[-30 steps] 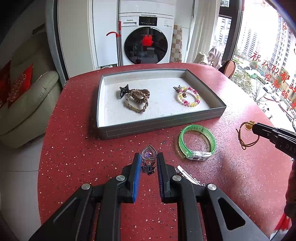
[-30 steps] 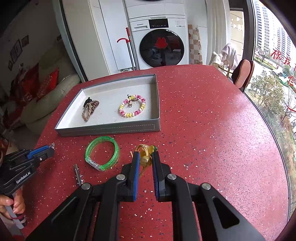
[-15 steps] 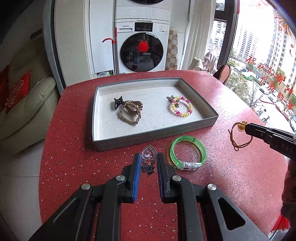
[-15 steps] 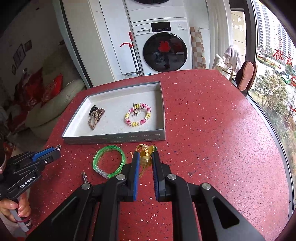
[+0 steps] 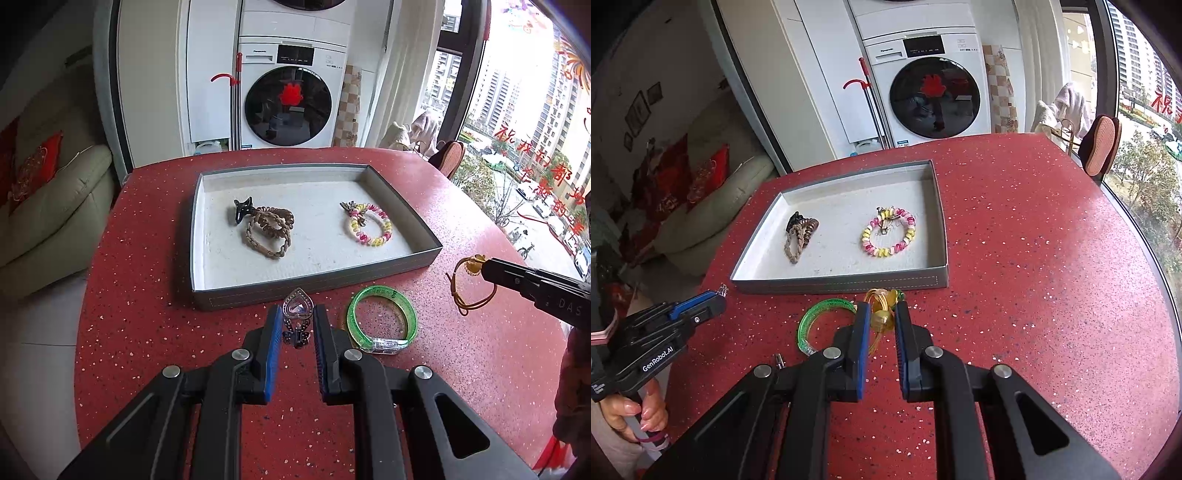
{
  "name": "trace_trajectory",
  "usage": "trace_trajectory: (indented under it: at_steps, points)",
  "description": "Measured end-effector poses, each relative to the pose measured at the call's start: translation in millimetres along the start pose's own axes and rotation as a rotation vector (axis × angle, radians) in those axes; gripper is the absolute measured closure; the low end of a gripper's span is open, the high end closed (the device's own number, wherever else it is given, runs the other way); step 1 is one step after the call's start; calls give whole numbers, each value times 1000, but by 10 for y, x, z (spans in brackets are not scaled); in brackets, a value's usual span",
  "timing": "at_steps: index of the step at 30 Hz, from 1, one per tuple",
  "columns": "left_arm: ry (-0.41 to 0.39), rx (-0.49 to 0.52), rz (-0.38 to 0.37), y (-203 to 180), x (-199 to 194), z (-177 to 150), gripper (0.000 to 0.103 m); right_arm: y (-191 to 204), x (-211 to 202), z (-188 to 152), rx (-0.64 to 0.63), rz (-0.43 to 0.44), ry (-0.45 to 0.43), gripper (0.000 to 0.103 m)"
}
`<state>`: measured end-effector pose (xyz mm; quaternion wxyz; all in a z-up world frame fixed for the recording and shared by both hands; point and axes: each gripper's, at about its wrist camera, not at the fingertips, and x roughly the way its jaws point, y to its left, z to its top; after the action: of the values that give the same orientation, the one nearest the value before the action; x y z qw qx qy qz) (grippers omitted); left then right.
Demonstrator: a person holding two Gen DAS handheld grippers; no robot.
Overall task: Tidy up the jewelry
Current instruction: 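Carry the heart pendant with the left tool while the right tool carries the yellow bracelet over the tray, then open the left tool beside the braided bracelet while the right tool drops the yellow bracelet onto the beaded bracelet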
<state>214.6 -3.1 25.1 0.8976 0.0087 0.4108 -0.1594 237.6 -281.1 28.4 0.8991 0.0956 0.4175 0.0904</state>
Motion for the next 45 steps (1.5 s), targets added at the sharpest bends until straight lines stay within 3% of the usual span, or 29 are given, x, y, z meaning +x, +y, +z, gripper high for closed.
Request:
trace_trajectory:
  at_steps: [16, 23, 33, 45]
  points:
    - [-15, -26, 1, 212, 241, 601, 67, 196, 268, 629, -37, 35, 6, 89]
    - [25, -16, 28, 267, 543, 792, 67, 262, 566, 826, -50, 37, 35, 89]
    - [62, -50, 48, 338, 934, 902, 67, 162, 924, 905, -23, 14, 78, 89]
    - [86, -68, 110, 357, 1257, 800, 67, 19, 1265, 863, 6, -43, 113, 89]
